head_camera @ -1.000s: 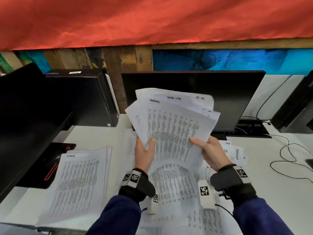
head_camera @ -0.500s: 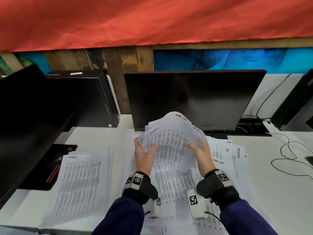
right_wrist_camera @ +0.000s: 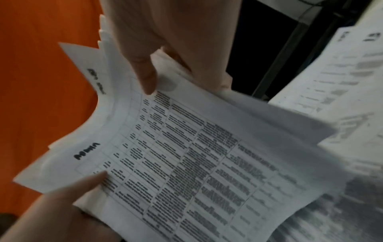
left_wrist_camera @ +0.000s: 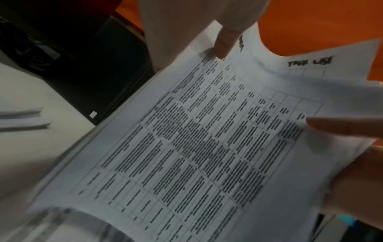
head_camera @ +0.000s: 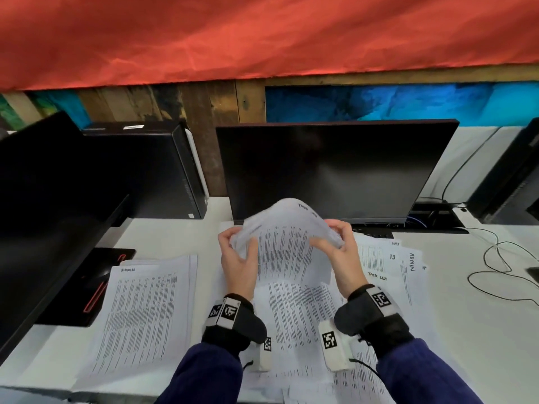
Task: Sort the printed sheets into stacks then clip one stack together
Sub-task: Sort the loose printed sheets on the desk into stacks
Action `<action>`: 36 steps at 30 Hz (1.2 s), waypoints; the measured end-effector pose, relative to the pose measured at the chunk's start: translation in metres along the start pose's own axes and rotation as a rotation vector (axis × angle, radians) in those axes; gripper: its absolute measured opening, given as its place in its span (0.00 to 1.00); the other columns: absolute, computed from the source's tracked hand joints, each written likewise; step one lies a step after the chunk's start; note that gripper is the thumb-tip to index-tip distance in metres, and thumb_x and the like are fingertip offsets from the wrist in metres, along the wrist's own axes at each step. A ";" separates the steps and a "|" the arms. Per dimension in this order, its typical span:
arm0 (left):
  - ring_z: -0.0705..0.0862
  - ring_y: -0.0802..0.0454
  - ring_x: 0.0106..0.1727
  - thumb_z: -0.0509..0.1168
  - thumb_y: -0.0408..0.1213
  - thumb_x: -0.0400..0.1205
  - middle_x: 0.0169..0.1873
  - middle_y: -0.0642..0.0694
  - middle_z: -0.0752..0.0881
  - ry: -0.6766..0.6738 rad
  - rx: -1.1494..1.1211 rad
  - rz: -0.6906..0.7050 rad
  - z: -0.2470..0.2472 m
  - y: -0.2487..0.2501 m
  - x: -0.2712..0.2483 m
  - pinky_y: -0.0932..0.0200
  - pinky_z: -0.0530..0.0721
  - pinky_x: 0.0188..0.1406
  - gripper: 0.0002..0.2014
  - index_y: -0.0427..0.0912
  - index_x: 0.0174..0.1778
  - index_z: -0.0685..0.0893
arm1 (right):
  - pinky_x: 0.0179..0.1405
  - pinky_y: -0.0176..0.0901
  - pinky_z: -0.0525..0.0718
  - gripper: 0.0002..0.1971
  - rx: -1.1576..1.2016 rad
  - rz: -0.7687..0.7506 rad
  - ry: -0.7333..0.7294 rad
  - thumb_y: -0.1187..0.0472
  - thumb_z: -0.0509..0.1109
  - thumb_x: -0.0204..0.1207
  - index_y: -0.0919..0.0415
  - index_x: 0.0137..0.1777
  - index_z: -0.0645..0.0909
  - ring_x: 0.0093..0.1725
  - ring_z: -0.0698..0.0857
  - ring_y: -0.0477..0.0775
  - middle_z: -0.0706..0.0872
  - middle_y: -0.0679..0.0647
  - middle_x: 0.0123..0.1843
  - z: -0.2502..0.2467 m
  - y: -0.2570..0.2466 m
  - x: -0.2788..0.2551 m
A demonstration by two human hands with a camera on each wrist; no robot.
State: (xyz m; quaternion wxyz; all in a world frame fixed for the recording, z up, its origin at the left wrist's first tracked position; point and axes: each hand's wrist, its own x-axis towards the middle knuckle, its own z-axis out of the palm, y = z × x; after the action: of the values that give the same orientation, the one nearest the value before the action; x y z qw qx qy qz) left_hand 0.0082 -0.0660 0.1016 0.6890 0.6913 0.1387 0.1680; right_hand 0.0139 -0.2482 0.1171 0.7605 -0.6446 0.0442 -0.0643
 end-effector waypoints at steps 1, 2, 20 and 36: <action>0.83 0.61 0.50 0.66 0.31 0.81 0.52 0.54 0.81 -0.002 0.036 -0.006 -0.002 -0.005 -0.001 0.79 0.80 0.39 0.17 0.51 0.60 0.69 | 0.45 0.42 0.84 0.18 -0.029 -0.009 0.020 0.68 0.75 0.71 0.50 0.55 0.75 0.54 0.84 0.49 0.83 0.52 0.57 0.001 0.004 0.001; 0.83 0.60 0.51 0.67 0.31 0.80 0.53 0.53 0.81 -0.005 0.059 -0.033 -0.003 -0.009 -0.001 0.81 0.78 0.40 0.18 0.49 0.62 0.70 | 0.46 0.42 0.84 0.17 -0.062 -0.018 0.040 0.69 0.74 0.72 0.51 0.54 0.75 0.55 0.84 0.50 0.83 0.52 0.57 0.002 0.007 0.002; 0.80 0.49 0.48 0.64 0.39 0.82 0.40 0.54 0.79 -0.415 0.910 0.754 0.018 0.066 0.036 0.46 0.72 0.62 0.03 0.48 0.50 0.79 | 0.57 0.52 0.80 0.03 -0.915 -0.222 -0.231 0.60 0.76 0.71 0.51 0.42 0.85 0.46 0.85 0.55 0.89 0.50 0.40 0.009 -0.081 0.027; 0.81 0.47 0.65 0.73 0.31 0.72 0.63 0.46 0.83 -0.167 -0.006 -0.193 -0.027 -0.026 0.039 0.41 0.77 0.70 0.29 0.49 0.69 0.74 | 0.52 0.45 0.83 0.24 -0.056 0.152 -0.072 0.70 0.78 0.65 0.62 0.61 0.80 0.57 0.86 0.56 0.87 0.56 0.56 -0.055 0.011 0.013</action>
State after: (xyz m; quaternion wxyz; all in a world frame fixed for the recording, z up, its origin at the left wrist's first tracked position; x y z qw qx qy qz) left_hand 0.0333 -0.0249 0.0770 0.7131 0.6843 0.1462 0.0434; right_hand 0.0186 -0.3017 0.0978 0.7459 -0.6624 0.0677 0.0181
